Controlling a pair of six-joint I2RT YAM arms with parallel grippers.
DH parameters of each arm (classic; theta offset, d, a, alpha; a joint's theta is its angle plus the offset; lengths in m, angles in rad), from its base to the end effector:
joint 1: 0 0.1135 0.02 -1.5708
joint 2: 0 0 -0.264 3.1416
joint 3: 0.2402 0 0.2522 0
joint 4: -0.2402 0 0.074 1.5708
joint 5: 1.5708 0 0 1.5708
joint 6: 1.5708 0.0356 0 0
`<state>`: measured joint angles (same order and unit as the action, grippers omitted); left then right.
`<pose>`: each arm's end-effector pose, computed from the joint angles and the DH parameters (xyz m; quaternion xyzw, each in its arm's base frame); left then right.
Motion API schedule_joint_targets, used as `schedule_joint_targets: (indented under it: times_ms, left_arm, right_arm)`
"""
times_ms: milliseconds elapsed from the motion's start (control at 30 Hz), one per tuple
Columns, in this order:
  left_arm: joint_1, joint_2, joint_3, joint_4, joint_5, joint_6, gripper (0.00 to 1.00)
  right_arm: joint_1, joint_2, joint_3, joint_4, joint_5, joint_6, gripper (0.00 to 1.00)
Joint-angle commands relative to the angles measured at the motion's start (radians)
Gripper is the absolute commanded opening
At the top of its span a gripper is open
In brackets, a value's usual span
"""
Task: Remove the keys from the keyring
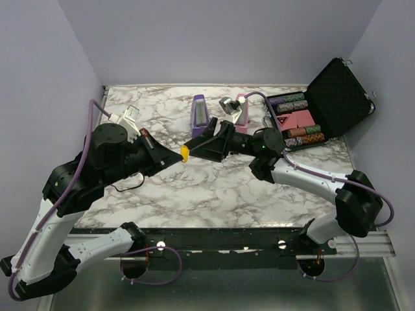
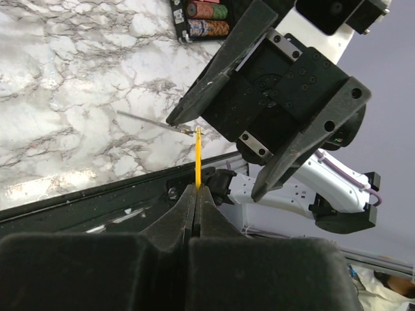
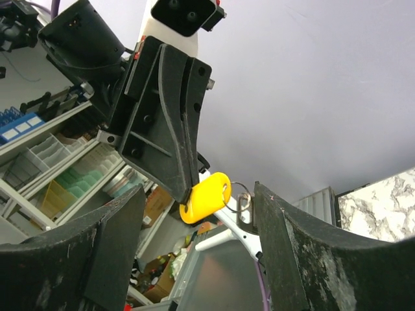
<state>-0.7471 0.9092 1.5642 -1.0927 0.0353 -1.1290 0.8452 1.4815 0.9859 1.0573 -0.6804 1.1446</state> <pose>0.0833 -0.0789 0.4722 -0.1508 0.8301 -0.4416 0.3053 0.1999 0.2591 0.3669 -0.2209 0.4942 0.7800 0.3141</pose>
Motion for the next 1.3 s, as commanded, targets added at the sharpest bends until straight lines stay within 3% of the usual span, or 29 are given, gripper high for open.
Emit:
schedule_joint_targets:
  times_ms: [0,733,1267]
  left_arm:
    - [0.005,-0.023,0.005,0.04,0.044,-0.032,0.0]
    - [0.011,-0.053,-0.012,0.06,0.029,-0.063,0.0]
    - [0.012,-0.07,-0.035,0.066,0.028,-0.068,0.0]
  right_arm:
    - [0.015,0.025,-0.001,0.064,-0.041,0.015,0.75]
    - [0.035,0.017,-0.012,0.125,-0.048,0.029,0.62]
    - [0.035,0.017,-0.012,0.107,-0.031,0.026,0.44]
